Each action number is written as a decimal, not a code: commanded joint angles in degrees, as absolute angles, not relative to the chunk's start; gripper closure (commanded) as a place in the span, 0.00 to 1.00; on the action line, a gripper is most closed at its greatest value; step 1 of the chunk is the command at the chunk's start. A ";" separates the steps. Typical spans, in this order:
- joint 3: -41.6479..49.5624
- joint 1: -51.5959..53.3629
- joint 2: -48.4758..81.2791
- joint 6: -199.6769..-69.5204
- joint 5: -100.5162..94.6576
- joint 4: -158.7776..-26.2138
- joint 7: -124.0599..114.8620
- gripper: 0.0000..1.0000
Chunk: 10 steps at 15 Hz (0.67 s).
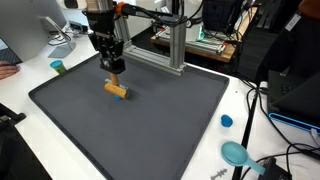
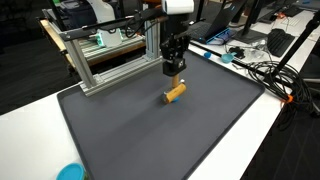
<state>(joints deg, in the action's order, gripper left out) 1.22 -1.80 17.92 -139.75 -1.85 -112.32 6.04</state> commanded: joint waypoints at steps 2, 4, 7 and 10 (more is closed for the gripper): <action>1.50 -1.81 18.95 -137.91 -2.46 -111.73 5.03 0.79; 1.42 -2.03 19.34 -139.02 -2.15 -111.84 5.42 0.79; 1.42 -2.15 20.12 -141.71 -2.25 -111.76 5.72 0.79; 1.45 -2.12 21.19 -142.24 -2.36 -111.01 5.70 0.79</action>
